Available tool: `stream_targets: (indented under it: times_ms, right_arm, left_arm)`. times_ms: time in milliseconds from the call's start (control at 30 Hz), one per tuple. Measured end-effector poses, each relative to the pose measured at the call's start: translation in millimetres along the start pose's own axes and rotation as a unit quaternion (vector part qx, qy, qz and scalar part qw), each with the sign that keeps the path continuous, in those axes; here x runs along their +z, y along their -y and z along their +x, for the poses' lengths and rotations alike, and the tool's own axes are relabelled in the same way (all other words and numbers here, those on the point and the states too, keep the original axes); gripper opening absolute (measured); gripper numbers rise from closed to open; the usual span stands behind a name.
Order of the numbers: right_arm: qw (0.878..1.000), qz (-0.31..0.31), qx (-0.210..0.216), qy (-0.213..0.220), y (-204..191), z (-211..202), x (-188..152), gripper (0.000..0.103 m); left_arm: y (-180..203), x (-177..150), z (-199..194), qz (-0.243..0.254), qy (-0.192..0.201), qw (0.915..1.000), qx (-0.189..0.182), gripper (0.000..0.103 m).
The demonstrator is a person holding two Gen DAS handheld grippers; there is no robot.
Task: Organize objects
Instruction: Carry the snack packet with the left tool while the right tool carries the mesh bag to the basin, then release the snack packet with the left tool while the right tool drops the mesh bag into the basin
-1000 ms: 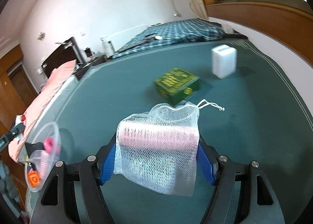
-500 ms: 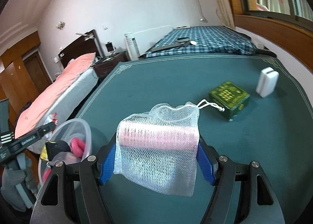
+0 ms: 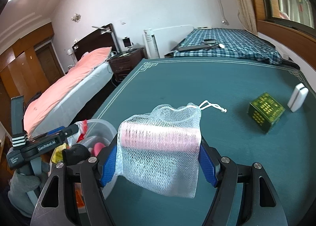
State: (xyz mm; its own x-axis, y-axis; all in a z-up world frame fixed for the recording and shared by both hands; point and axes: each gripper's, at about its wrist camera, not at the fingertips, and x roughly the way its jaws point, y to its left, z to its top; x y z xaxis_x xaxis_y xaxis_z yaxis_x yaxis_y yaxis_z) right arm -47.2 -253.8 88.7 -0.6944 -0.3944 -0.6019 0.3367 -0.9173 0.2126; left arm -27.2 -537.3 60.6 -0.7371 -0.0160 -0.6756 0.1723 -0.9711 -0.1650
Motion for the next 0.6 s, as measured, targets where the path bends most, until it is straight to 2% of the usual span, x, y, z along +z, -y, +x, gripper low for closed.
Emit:
stream_targets:
  times_ms: [367, 600]
  right_arm:
    - [0.999, -0.026, 0.045, 0.002, -42, 12, 18, 0.073]
    - [0.997, -0.043, 0.062, -0.006, -67, 30, 25, 0.073]
  left_arm:
    - [-14, 2, -27, -0.030, 0.027, 0.9990, -0.017, 0.077]
    - [-26, 0, -42, -0.039, 0.043, 0.9983, -0.005, 0.078]
